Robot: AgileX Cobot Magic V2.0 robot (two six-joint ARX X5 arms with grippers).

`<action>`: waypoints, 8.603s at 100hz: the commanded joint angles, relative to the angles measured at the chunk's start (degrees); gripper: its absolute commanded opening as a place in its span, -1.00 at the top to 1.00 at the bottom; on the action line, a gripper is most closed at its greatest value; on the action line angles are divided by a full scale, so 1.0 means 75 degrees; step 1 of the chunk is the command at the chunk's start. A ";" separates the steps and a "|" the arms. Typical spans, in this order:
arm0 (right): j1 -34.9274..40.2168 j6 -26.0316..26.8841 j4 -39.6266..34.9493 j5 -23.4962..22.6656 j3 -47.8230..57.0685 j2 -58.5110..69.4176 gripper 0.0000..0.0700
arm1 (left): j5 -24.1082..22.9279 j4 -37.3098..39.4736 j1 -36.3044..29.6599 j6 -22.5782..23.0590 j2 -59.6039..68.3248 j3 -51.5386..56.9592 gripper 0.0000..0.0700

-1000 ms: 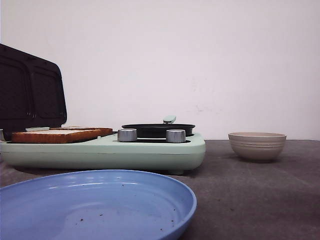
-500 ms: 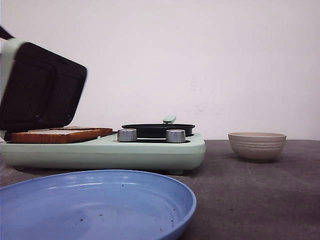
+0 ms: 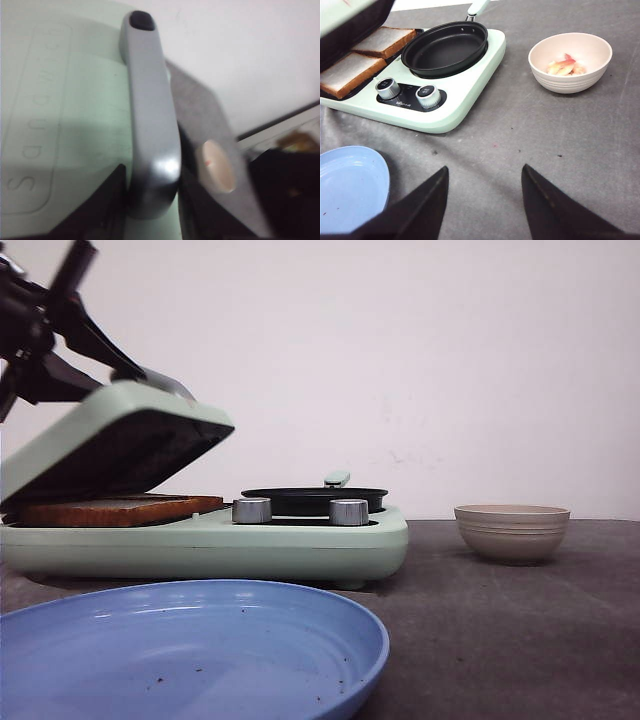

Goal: Make breakfast with bread and shrimp
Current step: 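Grasp the lid handle with the left gripper and swing the lid closed, then release the lid handle and raise the left gripper away, then reach the right gripper down to the rim of the cream shrimp bowl, then grip the bowl rim with the right gripper and lift it up, then tilt the bowl with the right gripper to pour shrimp into the frying pan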

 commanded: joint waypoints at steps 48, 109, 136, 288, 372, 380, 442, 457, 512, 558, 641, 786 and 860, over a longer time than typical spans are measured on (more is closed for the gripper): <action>0.0047 0.0111 0.0000 0.0041 0.0003 0.0017 0.21 | -0.2410 -0.1577 -0.1128 0.0659 0.0906 -0.0248 0.99; 0.0047 0.0140 -0.0017 0.0178 0.0003 0.0017 0.21 | -0.1527 -0.1687 -0.1116 0.0880 0.0761 0.0720 -0.01; 0.0047 0.0140 -0.0015 0.0178 0.0000 0.0017 0.21 | -0.1647 -0.2361 -0.1043 0.1813 0.0085 0.1046 -0.01; -0.0029 0.1370 0.0117 -0.0388 0.0283 0.0219 0.20 | -0.2579 -0.4252 -0.0323 0.4138 -0.5563 -0.0259 -0.01; -0.3348 -0.0944 -0.0778 -0.2940 0.5007 0.7149 0.00 | -0.2664 -0.4430 -0.0323 0.3532 -0.8008 -0.2317 -0.01; -0.3631 -0.1262 -0.0825 -0.2824 0.5493 0.7851 0.00 | -0.2664 -0.4412 -0.0323 0.3550 -0.8008 -0.2317 -0.01; -0.4765 -0.1935 -0.0697 -0.2407 0.7901 1.1881 0.00 | -0.2658 -0.4441 -0.0323 0.3555 -0.7994 -0.2326 -0.01; -0.4937 -0.1929 -0.0405 -0.2416 0.7906 1.2217 0.00 | -0.2661 -0.4444 -0.0323 0.3555 -0.7991 -0.2326 -0.01; -0.5010 -0.1953 0.0047 -0.2634 0.7906 1.3091 0.00 | -0.2664 -0.4447 -0.0323 0.3555 -0.7901 -0.2326 -0.01; -0.4986 -0.1848 0.0274 -0.2865 0.7906 1.3508 1.00 | -0.2667 -0.4500 -0.0323 0.3555 -0.7892 -0.2326 -0.01; -0.4957 -0.1859 0.0114 -0.4060 0.7909 1.1817 1.00 | -0.2664 -0.4526 -0.0323 0.3550 -0.7892 -0.2326 -0.01; -0.1259 -0.5694 0.4893 0.0423 0.7909 1.2077 1.00 | -0.2661 -0.4435 -0.0323 0.3526 -0.7892 -0.2326 -0.01; -0.0991 -0.4500 0.7367 0.0219 0.7318 1.2391 1.00 | -0.2480 -0.4331 -0.0326 0.3535 -0.7895 -0.2326 -0.01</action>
